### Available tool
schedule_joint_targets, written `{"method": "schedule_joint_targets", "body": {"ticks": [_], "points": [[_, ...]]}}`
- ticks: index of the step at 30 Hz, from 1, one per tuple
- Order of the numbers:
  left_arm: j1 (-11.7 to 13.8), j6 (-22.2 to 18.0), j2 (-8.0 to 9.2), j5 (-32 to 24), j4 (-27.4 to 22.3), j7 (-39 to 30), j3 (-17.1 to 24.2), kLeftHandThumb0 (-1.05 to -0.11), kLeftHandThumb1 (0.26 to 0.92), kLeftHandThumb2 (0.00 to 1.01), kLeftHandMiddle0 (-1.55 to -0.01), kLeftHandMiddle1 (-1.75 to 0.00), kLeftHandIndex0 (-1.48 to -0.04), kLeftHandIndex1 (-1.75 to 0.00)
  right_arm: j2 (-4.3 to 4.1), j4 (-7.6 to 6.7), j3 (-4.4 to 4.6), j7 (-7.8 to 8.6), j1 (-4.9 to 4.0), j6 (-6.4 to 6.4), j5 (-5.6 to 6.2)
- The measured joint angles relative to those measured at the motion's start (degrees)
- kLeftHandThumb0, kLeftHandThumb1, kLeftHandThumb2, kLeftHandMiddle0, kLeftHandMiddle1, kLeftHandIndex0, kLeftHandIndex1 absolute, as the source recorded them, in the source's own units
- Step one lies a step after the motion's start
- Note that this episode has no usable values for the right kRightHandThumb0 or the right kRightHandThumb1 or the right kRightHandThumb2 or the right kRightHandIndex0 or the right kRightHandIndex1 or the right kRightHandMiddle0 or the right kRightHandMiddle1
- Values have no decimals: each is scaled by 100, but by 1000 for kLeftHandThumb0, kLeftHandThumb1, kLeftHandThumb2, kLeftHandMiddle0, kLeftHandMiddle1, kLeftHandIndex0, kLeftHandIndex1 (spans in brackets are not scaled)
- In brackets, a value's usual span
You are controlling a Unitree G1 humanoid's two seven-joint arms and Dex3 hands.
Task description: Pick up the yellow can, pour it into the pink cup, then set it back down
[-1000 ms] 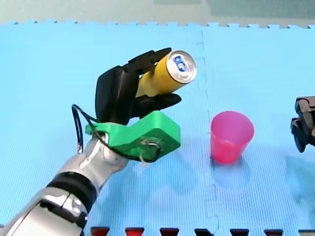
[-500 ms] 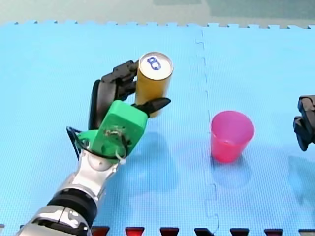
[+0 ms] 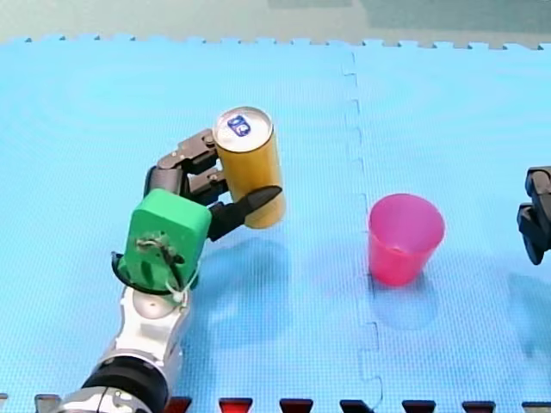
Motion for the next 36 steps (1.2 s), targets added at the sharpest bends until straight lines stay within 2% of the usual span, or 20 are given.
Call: {"method": "schedule_joint_targets", "body": {"ticks": [11, 22, 31, 36], "points": [[5, 210, 47, 26, -55, -100, 86, -340, 793, 0, -1316, -6, -1206, 0, -6, 40, 0, 0, -5, 0, -2], [59, 214, 149, 51, -109, -121, 108, -333, 794, 0, -1318, -3, -1201, 0, -8, 50, -18, 35, 1, -11, 14], [178, 99, 194, 406, 26, 112, -41, -334, 795, 2, -1321, -3, -1204, -1, -42, 48, -35, 69, 39, -87, 30], [218, 236, 145, 584, 173, 218, -162, -339, 797, 2, -1320, -2, -1206, -1, -55, 47, -64, 112, 69, -134, 54]]}}
